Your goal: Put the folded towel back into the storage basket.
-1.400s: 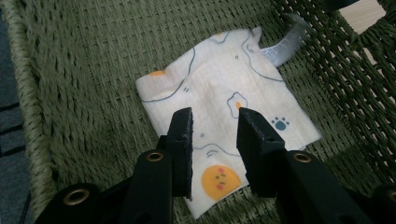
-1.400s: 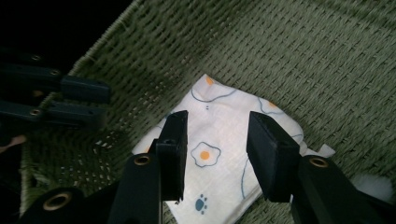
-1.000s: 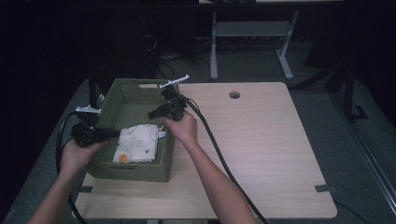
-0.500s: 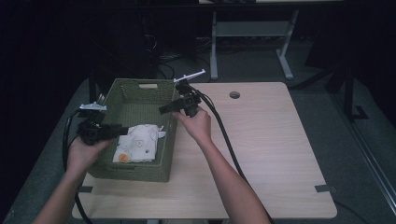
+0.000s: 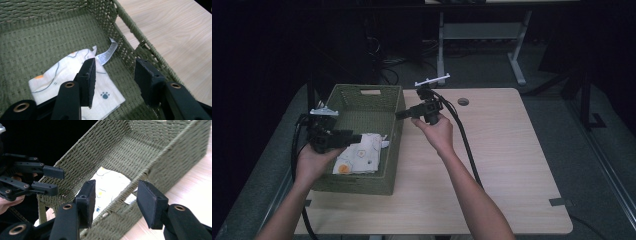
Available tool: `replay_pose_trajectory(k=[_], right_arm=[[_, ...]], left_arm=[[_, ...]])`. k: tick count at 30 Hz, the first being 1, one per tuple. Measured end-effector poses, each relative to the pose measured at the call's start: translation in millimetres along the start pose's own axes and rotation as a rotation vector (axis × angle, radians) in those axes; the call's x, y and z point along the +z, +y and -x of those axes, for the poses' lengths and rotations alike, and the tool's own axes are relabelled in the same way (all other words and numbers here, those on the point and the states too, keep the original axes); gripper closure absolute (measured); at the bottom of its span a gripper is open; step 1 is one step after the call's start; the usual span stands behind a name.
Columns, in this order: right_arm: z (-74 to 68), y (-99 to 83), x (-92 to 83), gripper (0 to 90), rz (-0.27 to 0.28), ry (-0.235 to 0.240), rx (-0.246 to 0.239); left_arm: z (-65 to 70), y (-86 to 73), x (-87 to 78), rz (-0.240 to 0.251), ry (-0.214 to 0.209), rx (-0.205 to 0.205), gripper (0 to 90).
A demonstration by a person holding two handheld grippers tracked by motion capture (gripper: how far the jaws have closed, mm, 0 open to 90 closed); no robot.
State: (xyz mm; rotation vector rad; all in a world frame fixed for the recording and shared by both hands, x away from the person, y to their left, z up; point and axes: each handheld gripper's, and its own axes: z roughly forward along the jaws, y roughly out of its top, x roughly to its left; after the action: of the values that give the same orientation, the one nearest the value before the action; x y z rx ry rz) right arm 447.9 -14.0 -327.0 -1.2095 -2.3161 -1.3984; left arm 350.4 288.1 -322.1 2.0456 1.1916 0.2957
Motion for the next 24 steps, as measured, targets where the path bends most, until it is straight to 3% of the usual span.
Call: replay_pose_trajectory(k=[16,24], right_arm=[[36.7,-23.0,-59.9,44.0,0.047,-0.020,0.036],[51.0,-33.9,-80.7,40.6,0.055,-0.031,0.050]], left_arm=[[43.7,20.2,26.5,-0.002,-0.033,0.040,44.4],[65.8,26.6,37.3,-0.002,-0.042,0.053,41.0]])
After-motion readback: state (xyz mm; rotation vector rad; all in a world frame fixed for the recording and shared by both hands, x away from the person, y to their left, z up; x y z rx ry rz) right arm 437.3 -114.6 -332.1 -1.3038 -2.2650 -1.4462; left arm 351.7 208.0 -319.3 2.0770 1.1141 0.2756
